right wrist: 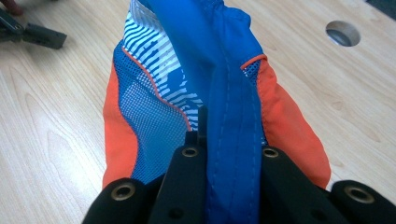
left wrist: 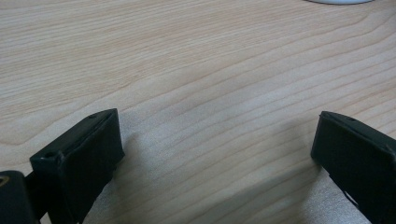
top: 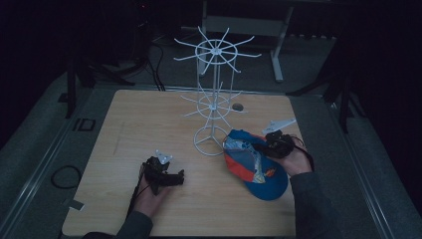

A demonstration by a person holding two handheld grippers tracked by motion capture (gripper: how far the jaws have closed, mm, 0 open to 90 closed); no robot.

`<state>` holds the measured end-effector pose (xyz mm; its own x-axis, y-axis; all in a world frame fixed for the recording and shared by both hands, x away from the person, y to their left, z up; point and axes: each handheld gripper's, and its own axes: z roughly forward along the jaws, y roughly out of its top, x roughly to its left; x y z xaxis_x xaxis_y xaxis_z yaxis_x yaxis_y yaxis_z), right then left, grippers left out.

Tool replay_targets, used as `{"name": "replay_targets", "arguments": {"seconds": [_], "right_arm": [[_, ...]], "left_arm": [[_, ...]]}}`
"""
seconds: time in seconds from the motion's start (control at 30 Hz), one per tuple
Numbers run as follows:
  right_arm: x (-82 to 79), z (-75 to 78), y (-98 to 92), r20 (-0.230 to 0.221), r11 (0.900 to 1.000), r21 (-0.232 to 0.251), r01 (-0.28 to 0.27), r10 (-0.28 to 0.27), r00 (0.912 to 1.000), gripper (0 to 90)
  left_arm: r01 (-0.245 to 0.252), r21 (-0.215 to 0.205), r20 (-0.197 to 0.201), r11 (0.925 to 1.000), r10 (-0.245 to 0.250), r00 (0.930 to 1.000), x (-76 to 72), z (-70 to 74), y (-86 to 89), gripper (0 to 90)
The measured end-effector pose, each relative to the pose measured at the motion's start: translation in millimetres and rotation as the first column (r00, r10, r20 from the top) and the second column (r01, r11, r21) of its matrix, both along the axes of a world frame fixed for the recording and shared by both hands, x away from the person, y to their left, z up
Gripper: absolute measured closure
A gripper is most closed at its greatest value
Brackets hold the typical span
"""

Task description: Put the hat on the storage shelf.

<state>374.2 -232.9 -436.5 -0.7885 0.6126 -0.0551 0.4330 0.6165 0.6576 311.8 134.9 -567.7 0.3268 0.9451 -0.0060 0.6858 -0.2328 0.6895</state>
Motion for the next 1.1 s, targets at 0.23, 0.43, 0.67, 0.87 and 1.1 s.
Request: {"name": "replay_targets", "arguments": {"seconds": [0.23, 0.43, 0.67, 0.87, 1.1], "right_arm": [[-2.5, 4.8, -5.6, 0.027, 1.0, 0.002, 0.019, -0.019, 0.9995, 87.0], [-7.0, 13.8, -13.1, 0.059, 0.999, 0.029, 0.028, -0.03, 0.9978, 87.0], [-9.5, 19.7, -19.0, 0.077, 0.998, 0.044, 0.04, -0.043, 0.9961, 87.1], [-11.4, 24.8, -23.8, 0.094, 0.997, 0.056, 0.048, -0.053, 0.9941, 87.3], [-13.7, 32.8, -30.5, 0.116, 0.995, 0.081, 0.065, -0.074, 0.9905, 87.3]], "left_arm": [[0.0, 0.0, 0.0, 1.0, 0.0, 1.0, 0.0, 0.0, 0.0, 2.4], [0.0, 0.0, -0.001, 1.0, 0.0, 1.0, 0.0, 0.1, 0.0, 2.4], [0.0, 0.0, -0.001, 1.0, 0.0, 1.0, 0.0, 0.1, 0.0, 2.4], [0.0, 0.0, -0.001, 1.0, 0.0, 1.0, 0.0, 0.1, 0.0, 2.4], [-0.002, -0.003, -0.001, 1.0, 0.002, 1.0, -0.1, 0.0, -0.2, 2.4]]}}
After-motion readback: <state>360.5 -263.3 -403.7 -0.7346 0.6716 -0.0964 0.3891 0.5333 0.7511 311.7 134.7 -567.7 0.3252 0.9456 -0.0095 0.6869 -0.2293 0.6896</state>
